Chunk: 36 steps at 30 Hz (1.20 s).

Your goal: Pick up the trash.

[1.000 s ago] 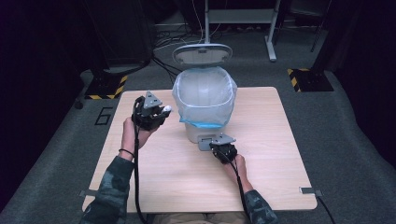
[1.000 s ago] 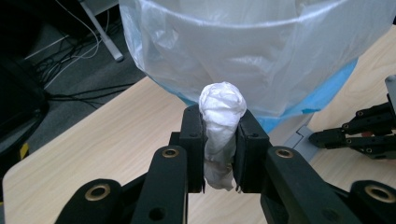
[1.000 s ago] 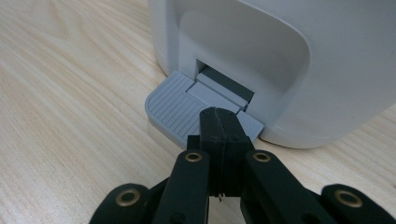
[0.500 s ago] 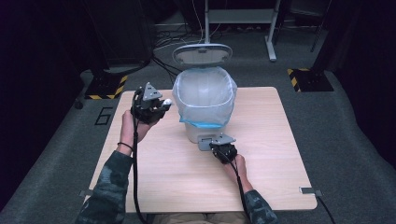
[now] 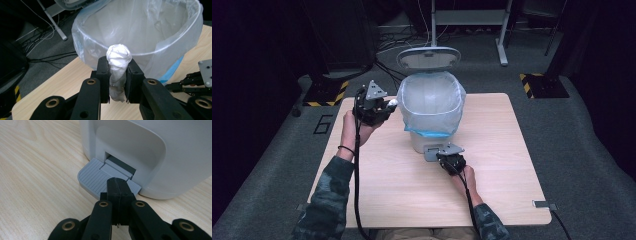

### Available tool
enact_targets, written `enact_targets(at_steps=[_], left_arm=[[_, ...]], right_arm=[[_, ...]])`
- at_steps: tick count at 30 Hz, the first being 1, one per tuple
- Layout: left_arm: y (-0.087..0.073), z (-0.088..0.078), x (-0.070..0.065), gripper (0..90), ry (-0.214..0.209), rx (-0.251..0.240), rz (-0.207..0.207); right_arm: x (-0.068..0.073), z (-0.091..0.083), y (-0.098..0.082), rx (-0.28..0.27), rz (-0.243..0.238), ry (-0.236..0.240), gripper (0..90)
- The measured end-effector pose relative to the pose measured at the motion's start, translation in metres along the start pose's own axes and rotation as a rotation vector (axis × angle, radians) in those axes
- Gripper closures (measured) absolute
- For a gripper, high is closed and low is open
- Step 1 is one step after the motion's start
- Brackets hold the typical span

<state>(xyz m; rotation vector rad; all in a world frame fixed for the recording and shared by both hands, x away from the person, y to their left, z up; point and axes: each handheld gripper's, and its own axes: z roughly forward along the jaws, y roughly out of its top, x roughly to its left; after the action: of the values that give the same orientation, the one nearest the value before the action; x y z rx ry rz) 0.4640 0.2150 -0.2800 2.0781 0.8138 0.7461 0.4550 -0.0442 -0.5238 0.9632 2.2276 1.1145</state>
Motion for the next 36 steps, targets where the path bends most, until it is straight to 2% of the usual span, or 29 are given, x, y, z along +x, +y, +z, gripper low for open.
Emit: enact_targets(at_steps=[13,25,36], left_arm=[[0.024,0.001,0.000,76.5,-0.003,-0.011,0.026],[0.038,0.004,-0.001,76.6,-0.008,-0.012,0.044],[0.055,0.008,-0.005,76.6,-0.009,-0.007,0.085]], right_arm=[[0.000,0.000,0.000,-0.001,-0.004,-0.004,90.0],[0.000,0.000,0.000,0.001,-0.001,0.000,90.0],[0.000,0.000,0.000,0.001,-0.002,0.000,90.0]])
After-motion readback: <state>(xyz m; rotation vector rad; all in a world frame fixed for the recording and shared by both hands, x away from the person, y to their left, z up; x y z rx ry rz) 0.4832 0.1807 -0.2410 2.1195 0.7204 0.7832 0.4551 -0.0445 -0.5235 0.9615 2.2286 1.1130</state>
